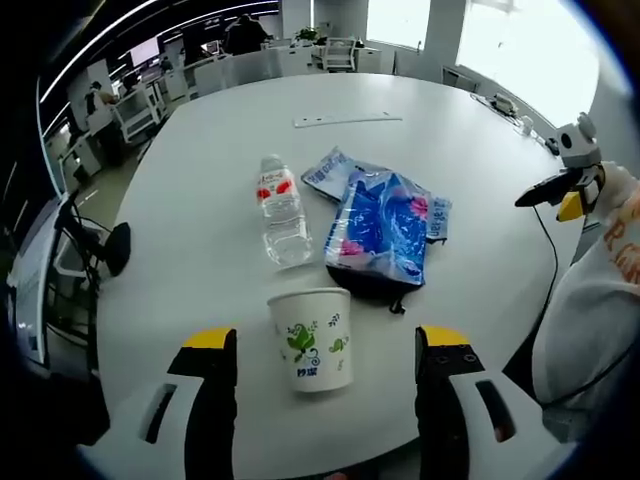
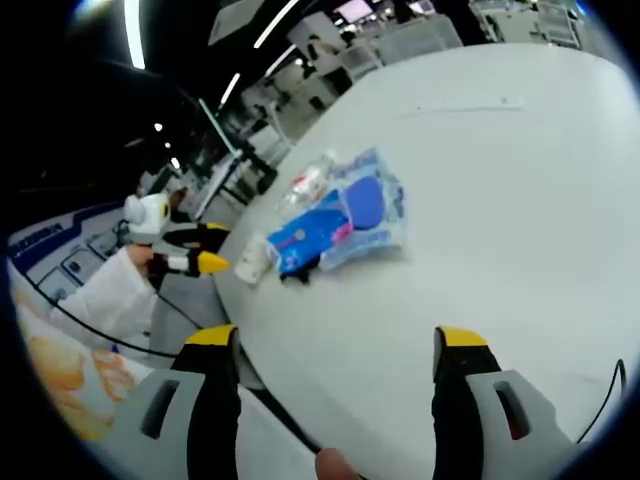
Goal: Arrange the tabletop items into an orderly group along one side of the table until the central work area is clear of visible clutter.
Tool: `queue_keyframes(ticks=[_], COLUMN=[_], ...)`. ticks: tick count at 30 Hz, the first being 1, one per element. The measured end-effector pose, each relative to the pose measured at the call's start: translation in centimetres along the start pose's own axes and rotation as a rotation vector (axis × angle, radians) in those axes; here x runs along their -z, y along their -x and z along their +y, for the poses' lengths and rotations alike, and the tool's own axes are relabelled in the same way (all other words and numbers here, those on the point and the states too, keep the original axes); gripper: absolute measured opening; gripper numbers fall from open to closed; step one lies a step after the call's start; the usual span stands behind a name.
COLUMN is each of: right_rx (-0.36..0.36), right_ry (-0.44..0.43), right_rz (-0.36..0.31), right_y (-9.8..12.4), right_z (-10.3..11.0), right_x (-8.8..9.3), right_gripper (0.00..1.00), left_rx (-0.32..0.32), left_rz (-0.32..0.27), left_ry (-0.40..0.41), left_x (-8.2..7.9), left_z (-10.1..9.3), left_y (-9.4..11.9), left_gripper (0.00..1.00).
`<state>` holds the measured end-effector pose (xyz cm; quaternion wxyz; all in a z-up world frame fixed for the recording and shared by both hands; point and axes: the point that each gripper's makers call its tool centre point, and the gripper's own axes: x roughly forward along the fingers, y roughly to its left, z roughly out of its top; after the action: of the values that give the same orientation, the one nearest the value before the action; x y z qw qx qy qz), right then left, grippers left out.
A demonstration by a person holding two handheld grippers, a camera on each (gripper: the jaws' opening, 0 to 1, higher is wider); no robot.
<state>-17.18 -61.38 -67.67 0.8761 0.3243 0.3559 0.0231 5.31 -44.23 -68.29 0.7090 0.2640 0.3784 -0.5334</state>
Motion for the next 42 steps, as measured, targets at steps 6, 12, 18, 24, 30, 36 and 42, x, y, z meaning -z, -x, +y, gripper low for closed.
queue_keyframes(ticks=[6,12,18,24,30,36,42], right_rx=[-0.004,-0.013,-0.028,-0.031,-0.034,-0.049,-0.055], right_ry=[0.009,0.017,0.032,0.022,0.023,0.034,0.031], right_rz=[0.006,0.012,0.035,0.036,0.034,0.05,0.057], right_y=[-0.1,-0.4,-0.6,-0.6,-0.7,-0.9,-0.9], right_z=[0.1,0.4,0.8,0.8,0.9,1.1,1.2], right_x=[0.2,0.3,0.7,0.8,0.8,1.0,1.1], right_gripper=[0.79,0.79,0.78,0.78,0.78,0.77,0.76], left_rx=[-0.006,-0.003,0.0,0.007,0.016,0.009,0.003], left_rz=[0.005,0.012,0.021,0.02,0.023,0.033,0.035], left_ry=[0.006,0.006,0.001,0.0,-0.004,-0.005,0.004], left_x=[0.2,0.5,0.7,0.4,0.3,0.0,-0.2], left_z=[0.3,0.3,0.1,-0.1,-0.3,0.0,0.5], left_y=[0.2,0.3,0.3,0.1,-0.1,-0.3,-0.7], left_gripper=[0.74,0.74,0.75,0.75,0.77,0.75,0.74])
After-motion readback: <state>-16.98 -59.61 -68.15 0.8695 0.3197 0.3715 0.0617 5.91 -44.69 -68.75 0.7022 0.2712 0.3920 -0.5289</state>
